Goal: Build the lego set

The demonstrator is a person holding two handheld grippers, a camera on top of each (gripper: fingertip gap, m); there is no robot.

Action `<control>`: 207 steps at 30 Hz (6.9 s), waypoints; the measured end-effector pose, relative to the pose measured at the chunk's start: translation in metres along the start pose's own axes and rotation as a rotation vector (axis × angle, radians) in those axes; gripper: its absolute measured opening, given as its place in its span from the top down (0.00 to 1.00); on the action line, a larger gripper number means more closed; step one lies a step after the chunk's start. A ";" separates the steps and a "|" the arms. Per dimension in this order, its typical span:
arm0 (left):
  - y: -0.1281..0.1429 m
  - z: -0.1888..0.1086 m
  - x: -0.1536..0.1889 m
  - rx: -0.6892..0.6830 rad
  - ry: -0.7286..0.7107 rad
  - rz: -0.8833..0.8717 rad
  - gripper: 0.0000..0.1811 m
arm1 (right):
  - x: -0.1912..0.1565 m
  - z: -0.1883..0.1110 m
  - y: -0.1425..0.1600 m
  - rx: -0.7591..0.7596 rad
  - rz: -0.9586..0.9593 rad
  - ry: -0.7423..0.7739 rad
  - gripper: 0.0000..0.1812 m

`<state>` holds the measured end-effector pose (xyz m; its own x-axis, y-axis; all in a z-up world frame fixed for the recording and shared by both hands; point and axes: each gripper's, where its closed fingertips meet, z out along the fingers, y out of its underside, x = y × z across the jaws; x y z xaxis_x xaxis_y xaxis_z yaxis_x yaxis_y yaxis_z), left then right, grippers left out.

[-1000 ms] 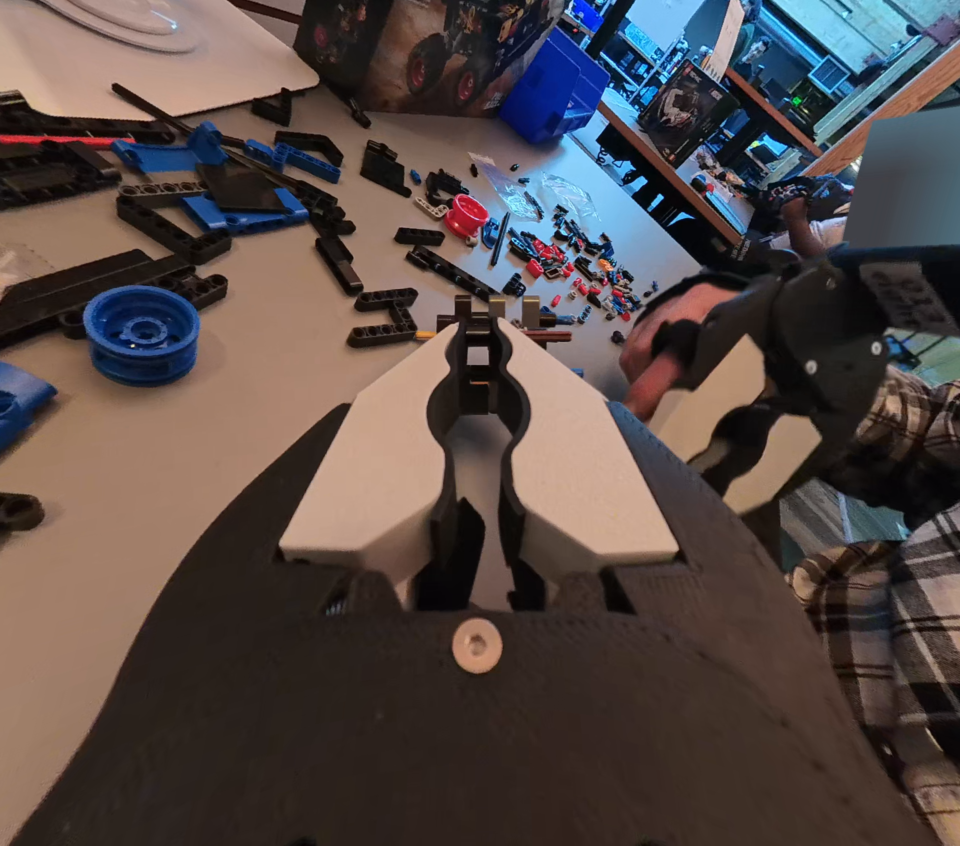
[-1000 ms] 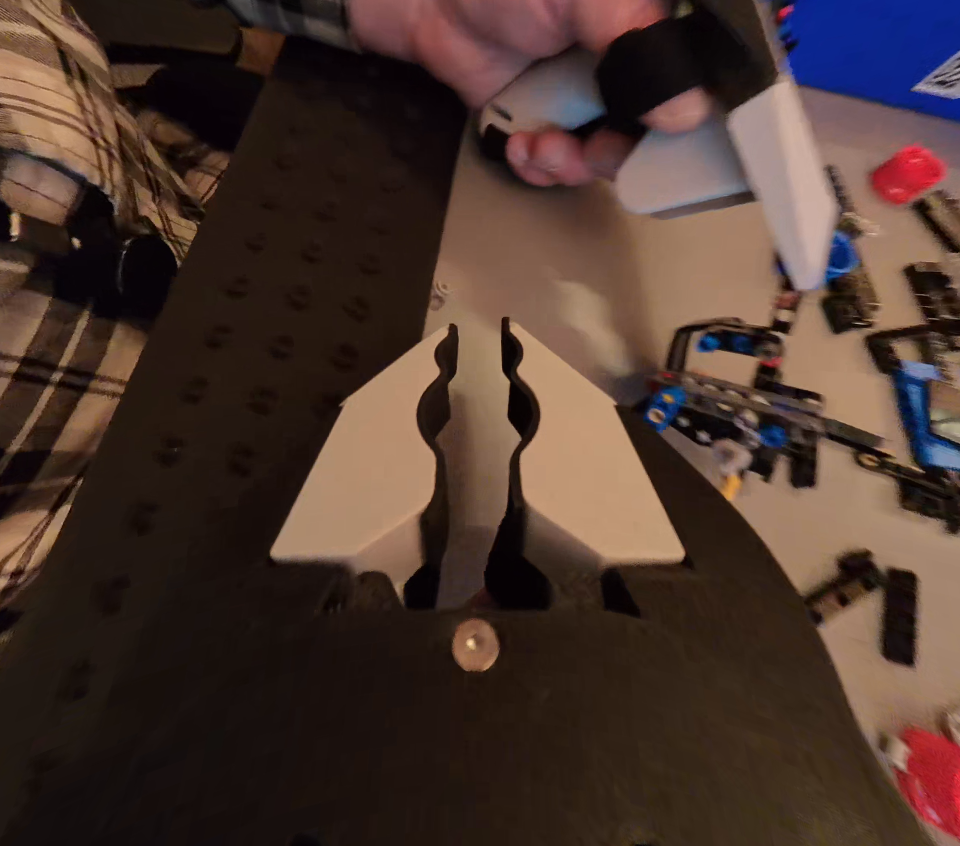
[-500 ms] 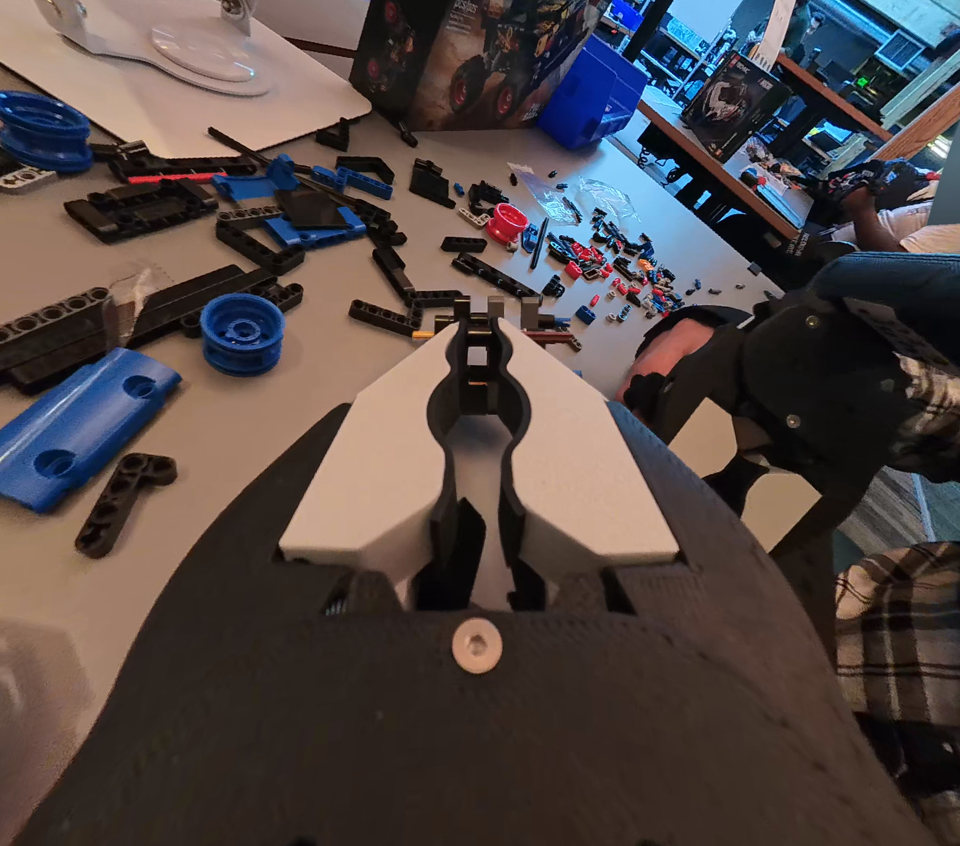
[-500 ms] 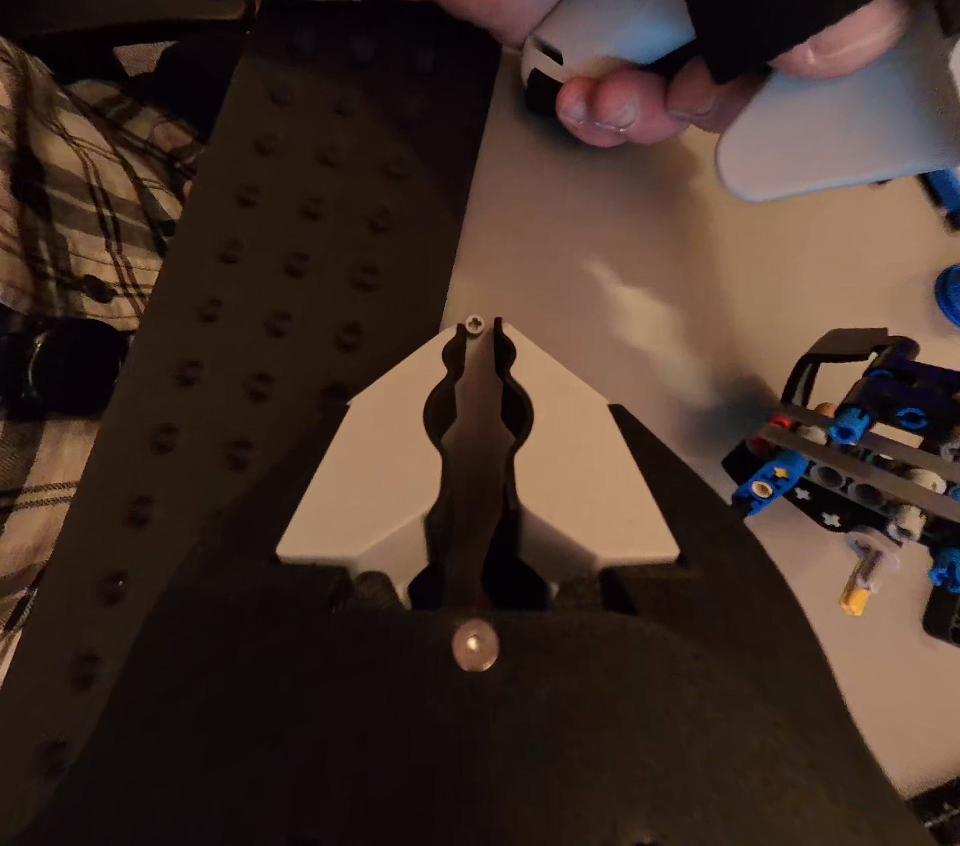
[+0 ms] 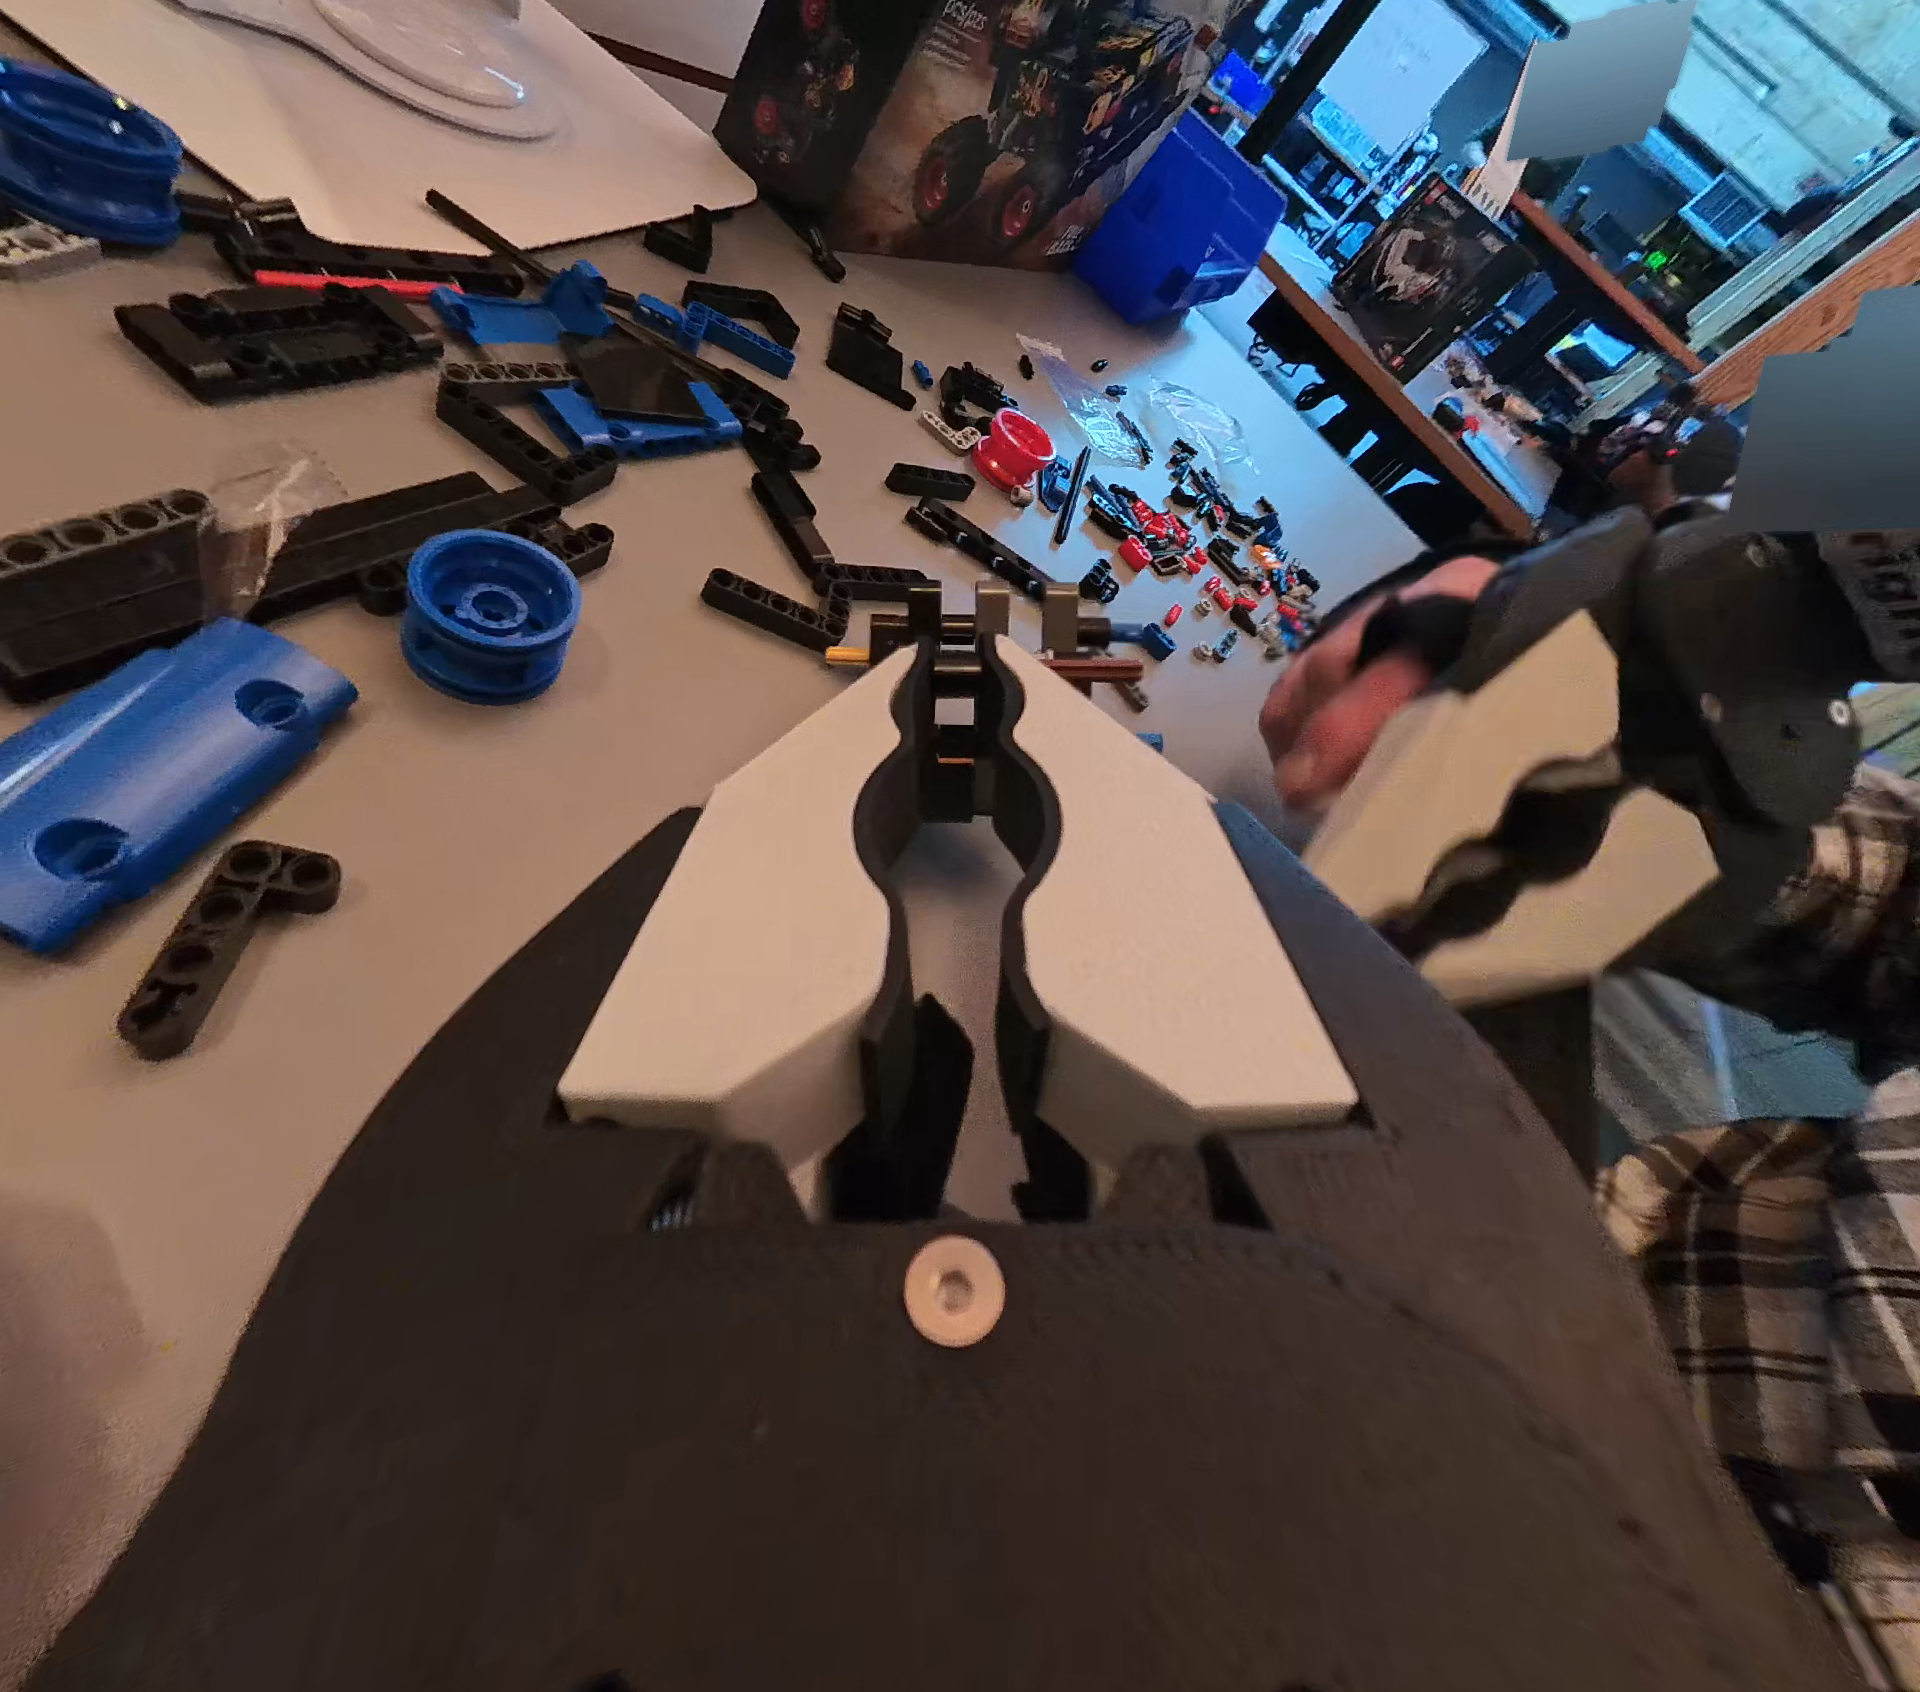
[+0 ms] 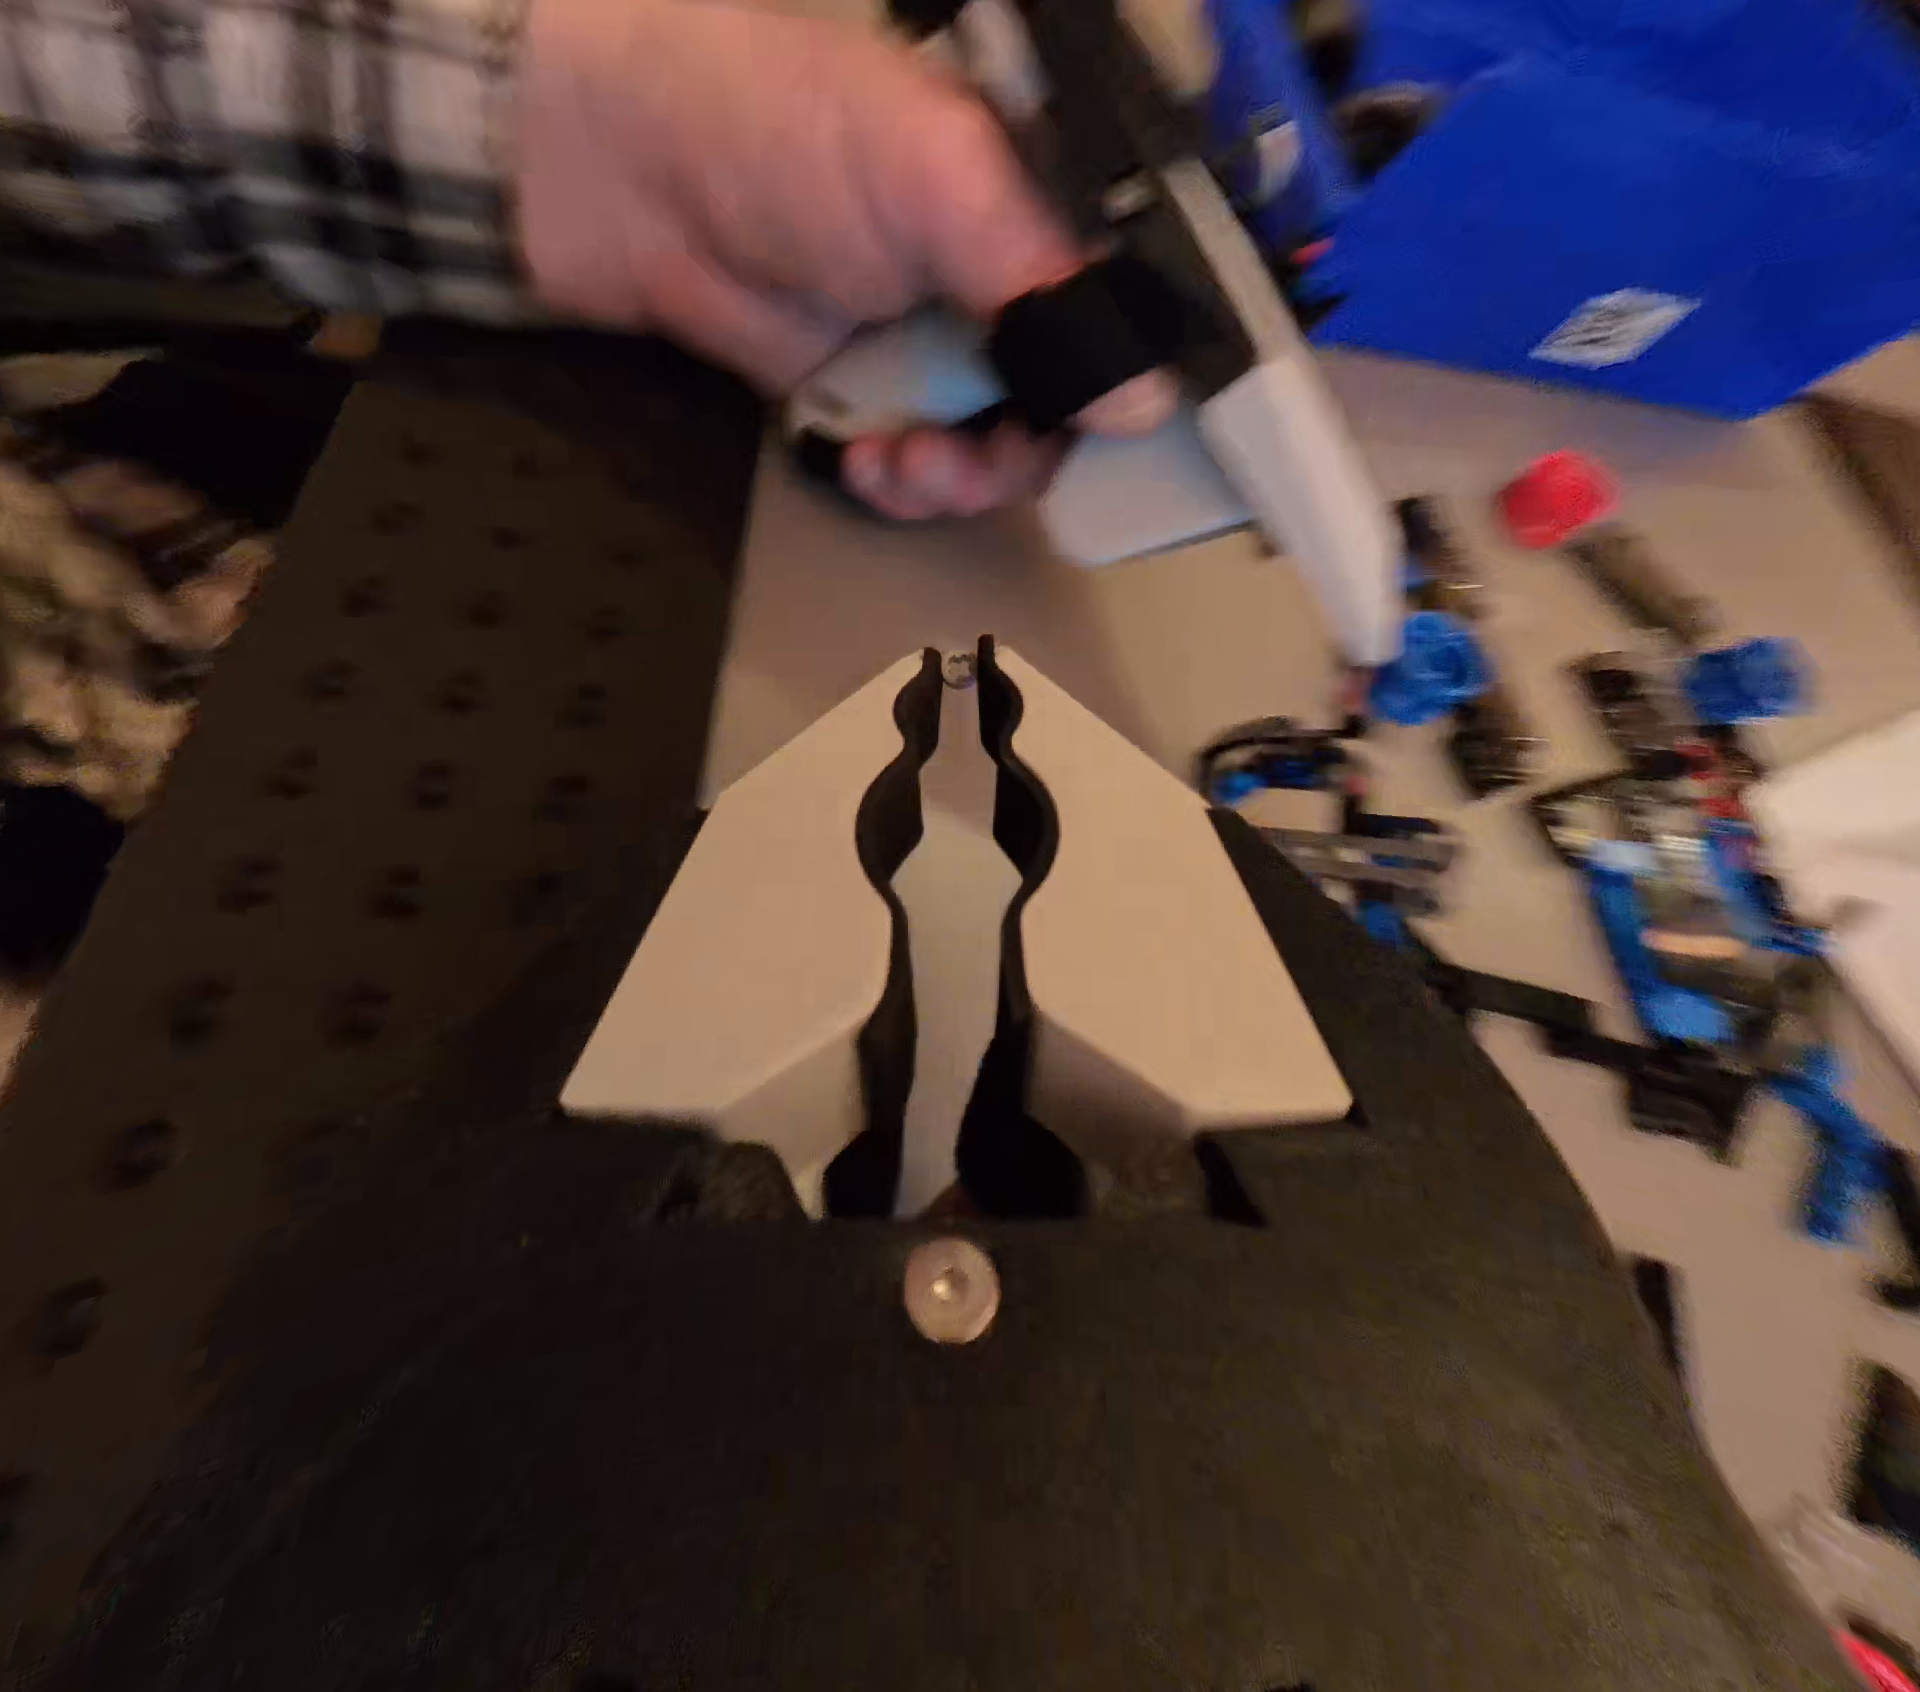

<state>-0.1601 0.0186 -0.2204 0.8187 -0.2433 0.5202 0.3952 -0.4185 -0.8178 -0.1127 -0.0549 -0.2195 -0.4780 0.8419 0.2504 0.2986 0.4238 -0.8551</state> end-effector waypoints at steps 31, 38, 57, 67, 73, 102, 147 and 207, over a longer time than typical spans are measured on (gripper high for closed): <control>0.003 0.007 0.004 -0.007 0.083 -0.153 0.98 | 0.063 -0.012 0.002 0.098 -0.147 0.243 0.98; 0.003 0.007 0.003 -0.013 0.091 -0.170 0.98 | 0.063 -0.011 0.004 0.114 -0.149 0.231 0.98; 0.005 0.009 0.005 -0.028 0.119 -0.207 0.98 | 0.063 -0.012 0.006 0.201 -0.287 0.138 0.98; 0.000 0.009 0.017 -0.001 0.208 -0.239 0.98 | 0.062 -0.022 -0.004 0.313 -0.209 0.056 0.98; -0.003 0.009 0.022 0.019 0.243 -0.247 0.98 | 0.061 -0.026 -0.008 0.342 -0.185 0.032 0.98; -0.007 0.009 0.019 0.054 0.217 -0.230 0.98 | 0.063 -0.030 -0.007 0.243 -0.178 0.089 0.98; -0.005 0.017 0.009 0.072 -0.079 0.009 0.98 | 0.081 -0.005 0.019 -0.099 -0.051 0.362 0.99; -0.027 0.015 0.032 -0.006 -0.118 0.234 0.97 | 0.079 -0.033 -0.001 -0.021 -0.130 0.319 1.00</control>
<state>-0.1384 0.0351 -0.1849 0.9307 -0.2302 0.2842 0.1871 -0.3679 -0.9108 -0.1232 0.0218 -0.1837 -0.2318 0.8409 0.4891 0.2708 0.5387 -0.7978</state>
